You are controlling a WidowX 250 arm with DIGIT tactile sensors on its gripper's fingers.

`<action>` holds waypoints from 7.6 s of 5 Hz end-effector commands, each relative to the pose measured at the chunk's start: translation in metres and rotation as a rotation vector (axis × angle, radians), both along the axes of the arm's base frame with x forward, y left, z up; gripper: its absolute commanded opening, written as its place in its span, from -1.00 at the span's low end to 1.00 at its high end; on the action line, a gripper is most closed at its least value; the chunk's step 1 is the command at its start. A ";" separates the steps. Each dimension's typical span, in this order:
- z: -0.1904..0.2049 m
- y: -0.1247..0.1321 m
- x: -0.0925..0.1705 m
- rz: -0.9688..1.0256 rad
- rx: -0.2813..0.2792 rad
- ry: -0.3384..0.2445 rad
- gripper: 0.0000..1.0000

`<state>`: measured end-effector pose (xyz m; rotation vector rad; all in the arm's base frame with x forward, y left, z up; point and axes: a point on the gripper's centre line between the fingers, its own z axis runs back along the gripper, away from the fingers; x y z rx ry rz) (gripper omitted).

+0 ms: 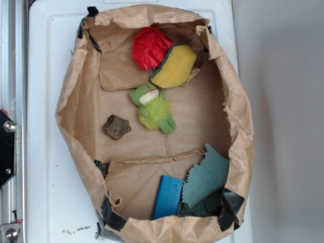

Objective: Grab the green sponge.

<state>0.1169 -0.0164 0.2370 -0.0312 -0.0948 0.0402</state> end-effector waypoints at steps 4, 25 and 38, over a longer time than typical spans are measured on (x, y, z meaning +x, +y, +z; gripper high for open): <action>0.006 -0.013 0.066 0.059 0.023 0.000 1.00; -0.085 0.099 0.127 0.579 -0.022 -0.181 1.00; -0.144 0.093 0.216 0.666 0.240 -0.282 1.00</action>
